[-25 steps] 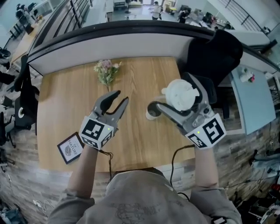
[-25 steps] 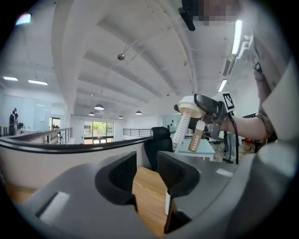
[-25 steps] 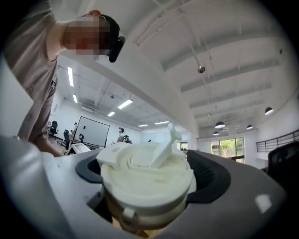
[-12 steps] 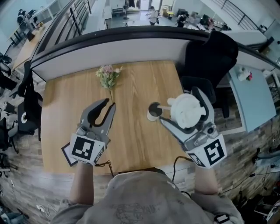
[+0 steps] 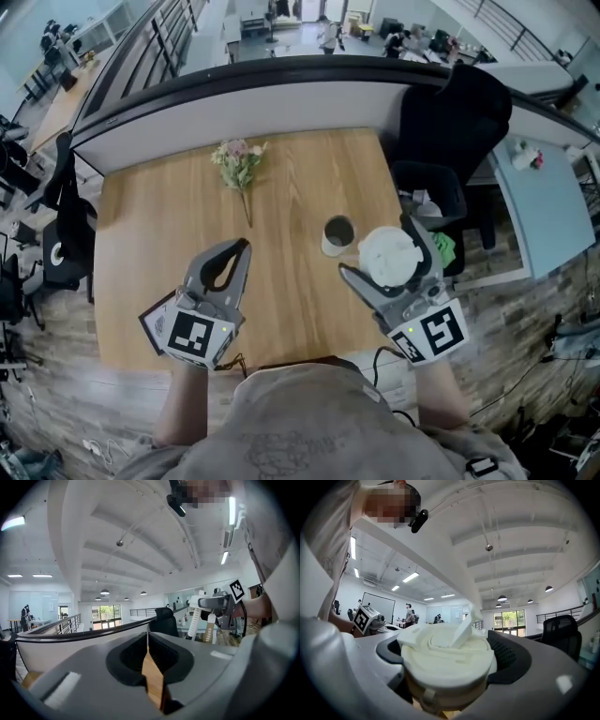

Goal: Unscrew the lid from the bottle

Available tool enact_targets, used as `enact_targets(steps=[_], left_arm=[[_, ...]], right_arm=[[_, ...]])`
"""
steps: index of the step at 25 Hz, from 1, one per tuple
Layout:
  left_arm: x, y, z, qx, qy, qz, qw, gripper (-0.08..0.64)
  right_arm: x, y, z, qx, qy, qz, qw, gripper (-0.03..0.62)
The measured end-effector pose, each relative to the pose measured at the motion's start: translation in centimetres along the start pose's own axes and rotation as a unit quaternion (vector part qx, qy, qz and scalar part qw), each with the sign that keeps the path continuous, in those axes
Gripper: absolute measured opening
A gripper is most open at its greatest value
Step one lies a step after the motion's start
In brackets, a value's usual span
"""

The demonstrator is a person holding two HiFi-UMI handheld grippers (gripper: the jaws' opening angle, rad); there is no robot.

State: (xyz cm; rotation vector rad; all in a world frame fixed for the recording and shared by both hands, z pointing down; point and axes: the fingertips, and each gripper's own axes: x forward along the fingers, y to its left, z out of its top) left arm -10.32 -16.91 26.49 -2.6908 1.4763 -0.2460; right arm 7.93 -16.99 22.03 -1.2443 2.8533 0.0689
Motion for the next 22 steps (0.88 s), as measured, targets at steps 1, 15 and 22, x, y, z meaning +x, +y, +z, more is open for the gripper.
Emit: enact_targets(steps=[1, 15, 22], left_arm=[[-0.1, -0.1, -0.1, -0.002, 0.003, -0.001, 1.0000, 0.009], [-1.8, -0.1, -0.5, 0.005, 0.013, -0.003, 0.9999, 0.002], [-2.5, 0.2, 0.8, 0.004, -0.012, -0.001, 0.9999, 0.002]], right_arm=[[0.0, 0.1, -0.4, 0.005, 0.005, 0.000, 1.000, 0.515], [0.6, 1.8, -1.2, 0.017, 0.018, 0.008, 1.000, 0.515], [0.5, 3.0, -0.7, 0.018, 0.020, 0.013, 1.000, 0.515]])
